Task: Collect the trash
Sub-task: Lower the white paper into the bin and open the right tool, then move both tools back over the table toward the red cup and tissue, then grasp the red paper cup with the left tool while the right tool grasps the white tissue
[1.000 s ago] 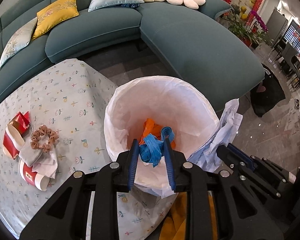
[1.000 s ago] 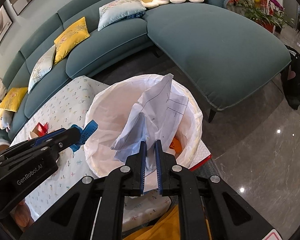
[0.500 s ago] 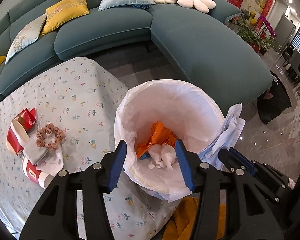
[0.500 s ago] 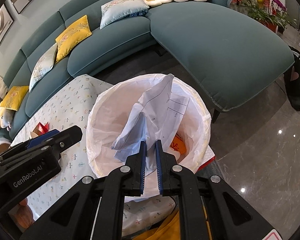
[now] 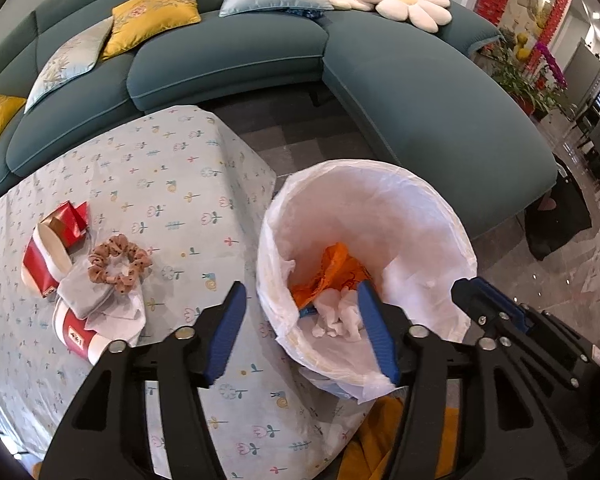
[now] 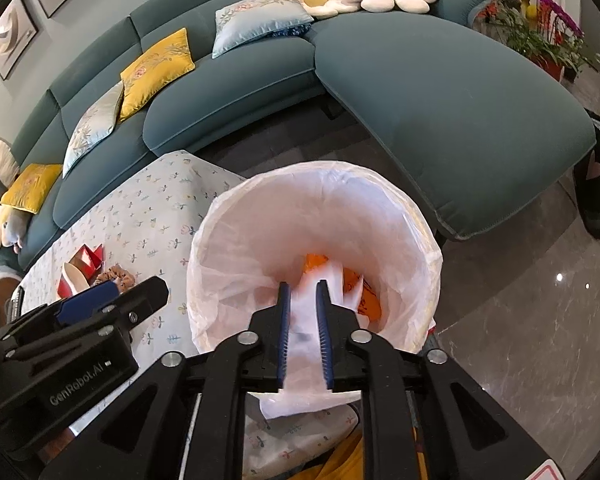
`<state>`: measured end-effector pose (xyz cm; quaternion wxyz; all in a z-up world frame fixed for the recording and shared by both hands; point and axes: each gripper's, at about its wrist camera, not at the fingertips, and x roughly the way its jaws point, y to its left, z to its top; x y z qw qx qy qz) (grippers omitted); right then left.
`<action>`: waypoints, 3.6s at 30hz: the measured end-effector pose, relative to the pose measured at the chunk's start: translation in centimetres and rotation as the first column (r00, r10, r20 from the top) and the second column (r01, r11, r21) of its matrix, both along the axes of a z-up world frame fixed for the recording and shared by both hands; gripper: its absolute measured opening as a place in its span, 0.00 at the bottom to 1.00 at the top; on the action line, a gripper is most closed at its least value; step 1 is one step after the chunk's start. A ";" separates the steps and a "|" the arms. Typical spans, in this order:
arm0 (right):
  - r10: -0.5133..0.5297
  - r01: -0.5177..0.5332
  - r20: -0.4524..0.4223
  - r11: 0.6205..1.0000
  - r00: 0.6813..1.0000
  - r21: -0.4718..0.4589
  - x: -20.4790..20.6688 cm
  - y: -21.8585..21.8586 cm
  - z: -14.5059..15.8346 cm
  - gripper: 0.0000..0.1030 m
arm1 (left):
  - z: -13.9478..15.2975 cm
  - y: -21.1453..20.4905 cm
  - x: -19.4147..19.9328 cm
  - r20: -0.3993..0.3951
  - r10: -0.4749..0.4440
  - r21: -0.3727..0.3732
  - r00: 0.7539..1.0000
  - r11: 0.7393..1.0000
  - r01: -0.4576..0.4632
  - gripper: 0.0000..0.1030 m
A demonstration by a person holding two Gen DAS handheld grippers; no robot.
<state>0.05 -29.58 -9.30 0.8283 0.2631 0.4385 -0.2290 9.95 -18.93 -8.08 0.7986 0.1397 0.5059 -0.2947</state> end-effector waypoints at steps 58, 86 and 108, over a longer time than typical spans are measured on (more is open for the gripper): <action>0.279 -0.281 -0.080 0.960 0.957 -0.014 7.9 14.4 -1.5 0.43 | -6.7 24.2 6.8 -0.262 0.596 0.013 0.759 0.789 -0.614 0.82; 0.406 -0.385 -0.131 0.909 0.905 0.158 18.1 19.7 -8.6 0.39 | -8.8 25.3 12.0 -0.434 0.556 -0.070 0.709 0.764 -0.642 0.38; 0.405 -0.377 -0.152 0.908 0.902 0.182 14.2 17.2 -9.5 0.05 | -11.5 21.3 12.8 -0.468 0.593 -0.028 0.655 0.731 -0.682 0.71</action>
